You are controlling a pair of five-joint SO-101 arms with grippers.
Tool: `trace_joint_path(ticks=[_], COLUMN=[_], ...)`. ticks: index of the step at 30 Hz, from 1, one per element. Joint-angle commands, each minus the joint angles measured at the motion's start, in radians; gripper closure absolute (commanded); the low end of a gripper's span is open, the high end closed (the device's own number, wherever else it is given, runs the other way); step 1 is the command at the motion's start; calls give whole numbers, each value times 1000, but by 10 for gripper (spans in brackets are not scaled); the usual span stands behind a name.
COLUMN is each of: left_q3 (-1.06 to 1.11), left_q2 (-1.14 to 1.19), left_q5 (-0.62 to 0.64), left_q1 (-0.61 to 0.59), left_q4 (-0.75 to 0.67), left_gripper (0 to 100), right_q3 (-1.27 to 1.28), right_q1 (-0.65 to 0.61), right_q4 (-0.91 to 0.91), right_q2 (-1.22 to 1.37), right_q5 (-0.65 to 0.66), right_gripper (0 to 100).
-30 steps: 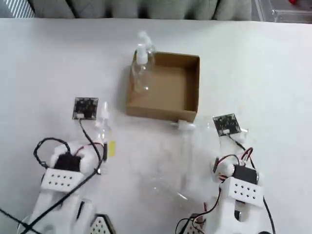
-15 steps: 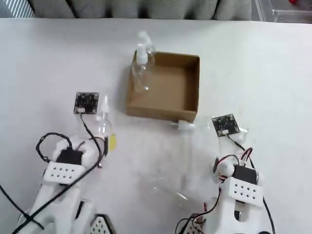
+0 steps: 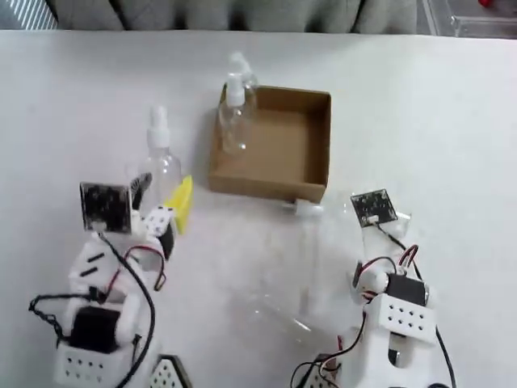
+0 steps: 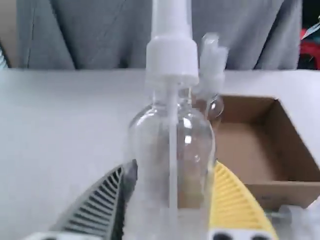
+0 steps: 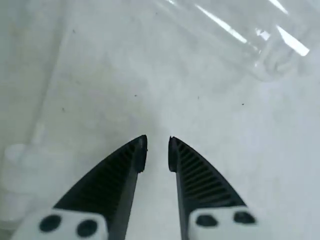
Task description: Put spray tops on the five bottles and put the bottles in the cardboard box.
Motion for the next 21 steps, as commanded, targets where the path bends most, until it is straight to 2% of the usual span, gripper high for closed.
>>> trace_joint_path(ticks=[1, 6, 9, 21], left_q3=[44, 75, 69, -218], left_q2=[-243, -154, -33, 829], left_q5=[75, 104, 103, 103], left_q1=[71, 12, -30, -45], left_q4=[-21, 114, 130, 123], left_gripper=[980, 980, 980, 980], right_q3=[-5, -5, -5, -5], right_q1=[-2, -2, -2, -2], right_q4=[-4, -4, -4, -4], right_q2=[-5, -4, -4, -4], right_q5=[12, 12, 12, 12], right_gripper=[950, 950, 950, 950])
